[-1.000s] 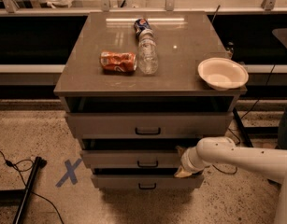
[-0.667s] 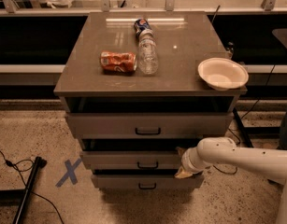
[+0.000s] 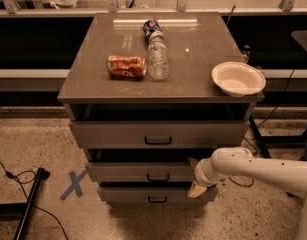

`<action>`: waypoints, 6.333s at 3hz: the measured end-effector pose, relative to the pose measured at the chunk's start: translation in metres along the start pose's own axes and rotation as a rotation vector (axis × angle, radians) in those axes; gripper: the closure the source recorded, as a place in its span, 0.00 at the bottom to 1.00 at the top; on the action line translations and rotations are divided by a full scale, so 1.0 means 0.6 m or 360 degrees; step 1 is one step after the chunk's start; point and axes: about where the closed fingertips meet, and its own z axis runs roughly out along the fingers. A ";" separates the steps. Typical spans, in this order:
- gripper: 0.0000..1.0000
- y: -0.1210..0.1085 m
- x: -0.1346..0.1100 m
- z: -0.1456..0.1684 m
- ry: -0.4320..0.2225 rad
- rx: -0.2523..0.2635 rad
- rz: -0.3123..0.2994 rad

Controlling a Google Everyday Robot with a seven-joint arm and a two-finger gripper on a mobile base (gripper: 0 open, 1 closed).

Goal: Open middle drawer

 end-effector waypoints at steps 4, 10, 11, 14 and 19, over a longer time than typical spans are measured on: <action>0.00 -0.022 -0.007 -0.012 0.0097 0.0008 -0.0080; 0.02 0.019 0.013 -0.027 0.0118 -0.0125 -0.0025; 0.00 0.018 0.013 -0.027 0.0118 -0.0125 -0.0025; 0.27 0.002 0.022 -0.047 0.0074 -0.0259 0.0000; 0.47 0.127 0.005 -0.123 -0.0001 -0.0441 0.0069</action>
Offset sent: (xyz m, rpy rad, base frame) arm 0.0010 0.0010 0.0002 -0.0137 -0.0024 0.0055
